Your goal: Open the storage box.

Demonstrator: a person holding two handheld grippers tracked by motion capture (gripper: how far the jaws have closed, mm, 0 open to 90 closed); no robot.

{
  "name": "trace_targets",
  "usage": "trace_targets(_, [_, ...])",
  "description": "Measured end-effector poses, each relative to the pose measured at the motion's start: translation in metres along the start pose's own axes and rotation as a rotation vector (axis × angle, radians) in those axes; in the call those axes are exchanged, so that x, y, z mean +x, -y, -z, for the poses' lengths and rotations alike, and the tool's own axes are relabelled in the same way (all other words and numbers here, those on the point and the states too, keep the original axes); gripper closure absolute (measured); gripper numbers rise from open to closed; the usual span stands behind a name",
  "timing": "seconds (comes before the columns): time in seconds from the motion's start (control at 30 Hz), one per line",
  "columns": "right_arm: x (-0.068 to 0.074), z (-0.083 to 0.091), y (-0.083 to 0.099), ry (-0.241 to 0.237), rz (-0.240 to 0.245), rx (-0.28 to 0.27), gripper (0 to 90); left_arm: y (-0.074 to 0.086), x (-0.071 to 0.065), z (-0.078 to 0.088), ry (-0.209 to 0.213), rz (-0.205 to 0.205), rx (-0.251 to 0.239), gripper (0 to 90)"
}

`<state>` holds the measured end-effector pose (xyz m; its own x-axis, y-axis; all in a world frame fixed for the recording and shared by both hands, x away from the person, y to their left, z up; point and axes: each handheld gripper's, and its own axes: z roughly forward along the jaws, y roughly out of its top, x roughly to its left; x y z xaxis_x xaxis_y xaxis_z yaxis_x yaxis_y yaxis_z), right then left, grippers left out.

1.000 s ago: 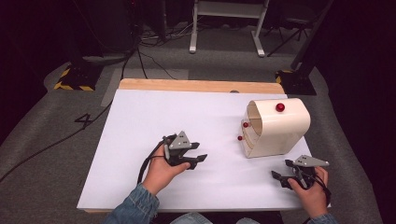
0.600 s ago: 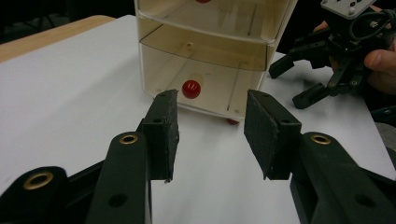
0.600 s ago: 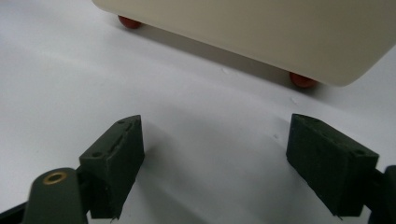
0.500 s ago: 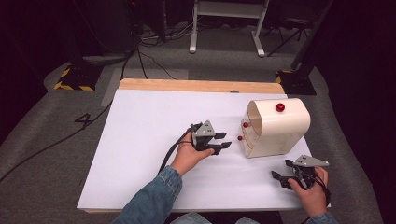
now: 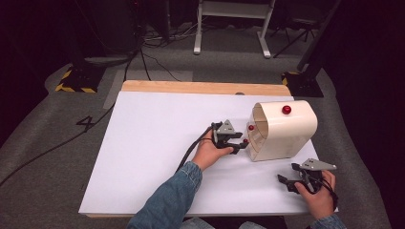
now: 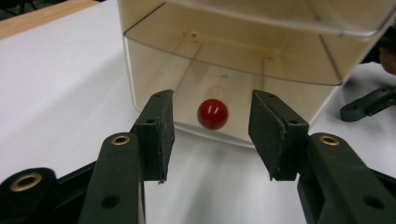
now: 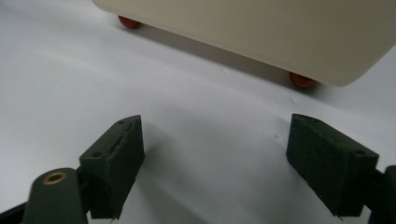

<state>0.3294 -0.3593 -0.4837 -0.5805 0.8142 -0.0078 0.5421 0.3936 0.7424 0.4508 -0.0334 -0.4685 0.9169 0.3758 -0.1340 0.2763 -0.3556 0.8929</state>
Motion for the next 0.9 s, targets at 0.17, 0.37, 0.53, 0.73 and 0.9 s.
trace_targets(0.17, [0.0,0.0,0.0,0.0,0.0,0.0,19.3,0.0016,0.0045,-0.0048,0.033,0.034,-0.002,62.6])
trace_targets(0.37, [0.0,0.0,0.0001,0.0,0.001,0.0,19.3,0.0033,0.0073,-0.0054,0.092,0.101,-0.01,73.1])
trace_targets(0.53, [0.0,0.0,0.0001,0.001,0.001,0.0,19.3,0.0067,0.0097,-0.0068,0.114,0.113,-0.006,72.7])
trace_targets(0.73, [0.0,0.0,0.0,0.002,0.001,0.001,19.3,0.0073,0.0112,-0.0069,0.125,0.13,-0.01,73.4])
trace_targets(0.9, [0.0,0.0,0.0001,0.0,0.001,-0.001,19.3,0.0056,0.009,0.0024,0.107,0.12,-0.007,73.5])
